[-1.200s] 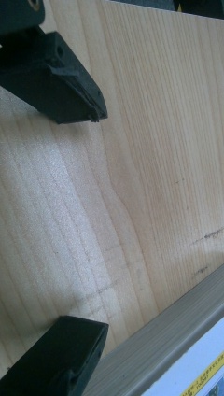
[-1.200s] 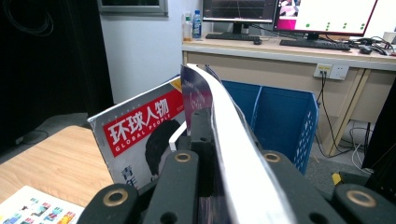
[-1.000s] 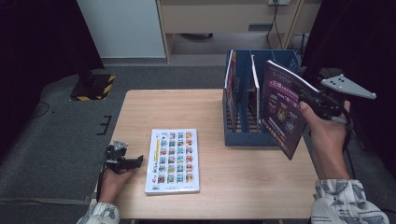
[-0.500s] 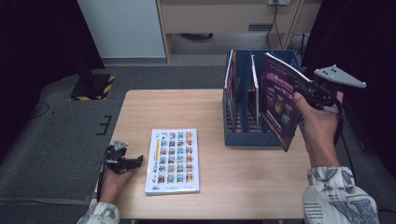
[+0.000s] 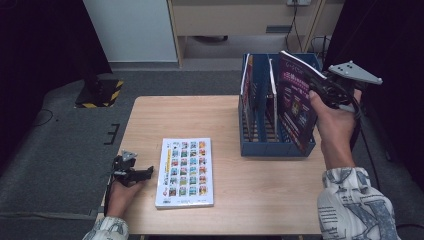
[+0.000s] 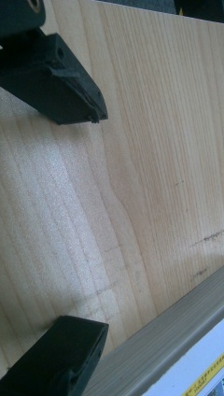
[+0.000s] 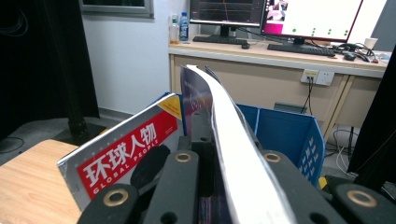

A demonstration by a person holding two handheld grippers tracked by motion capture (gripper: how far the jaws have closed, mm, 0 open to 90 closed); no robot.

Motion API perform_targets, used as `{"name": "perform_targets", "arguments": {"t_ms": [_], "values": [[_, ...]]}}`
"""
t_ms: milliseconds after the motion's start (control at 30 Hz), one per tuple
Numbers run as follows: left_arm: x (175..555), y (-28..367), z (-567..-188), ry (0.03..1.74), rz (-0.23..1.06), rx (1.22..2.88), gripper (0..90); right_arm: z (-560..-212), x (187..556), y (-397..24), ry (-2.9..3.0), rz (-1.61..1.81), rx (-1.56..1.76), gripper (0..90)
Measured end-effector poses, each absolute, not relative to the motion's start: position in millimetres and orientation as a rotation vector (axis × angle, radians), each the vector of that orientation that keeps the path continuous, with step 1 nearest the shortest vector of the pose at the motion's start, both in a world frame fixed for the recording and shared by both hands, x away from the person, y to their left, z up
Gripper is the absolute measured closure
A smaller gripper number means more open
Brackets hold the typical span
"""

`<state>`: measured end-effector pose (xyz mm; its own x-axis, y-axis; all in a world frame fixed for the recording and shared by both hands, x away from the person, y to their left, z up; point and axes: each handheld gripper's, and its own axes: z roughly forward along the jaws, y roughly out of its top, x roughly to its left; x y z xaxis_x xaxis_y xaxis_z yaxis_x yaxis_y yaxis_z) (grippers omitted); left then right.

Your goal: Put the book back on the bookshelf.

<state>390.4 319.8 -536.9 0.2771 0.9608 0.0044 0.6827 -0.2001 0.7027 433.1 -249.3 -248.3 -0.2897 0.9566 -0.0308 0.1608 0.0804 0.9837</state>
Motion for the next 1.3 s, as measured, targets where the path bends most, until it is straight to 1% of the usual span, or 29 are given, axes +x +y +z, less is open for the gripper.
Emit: {"name": "perform_targets", "arguments": {"t_ms": [500,767,1033,1300], "values": [[390.0,318.6,-536.9,1.485,0.614,1.954,0.4,-241.3,467.0,-234.0,1.533,1.270,1.150,83.9],[390.3,318.2,-536.8,1.486,0.614,1.954,0.4,-245.1,483.4,-231.6,1.518,1.251,1.155,83.9],[391.6,317.5,-536.9,1.490,0.614,1.953,0.2,-245.8,493.3,-230.2,1.498,1.254,1.159,84.0],[391.6,317.5,-536.9,1.490,0.614,1.953,0.2,-243.8,495.1,-230.2,1.483,1.252,1.147,84.0]]}}
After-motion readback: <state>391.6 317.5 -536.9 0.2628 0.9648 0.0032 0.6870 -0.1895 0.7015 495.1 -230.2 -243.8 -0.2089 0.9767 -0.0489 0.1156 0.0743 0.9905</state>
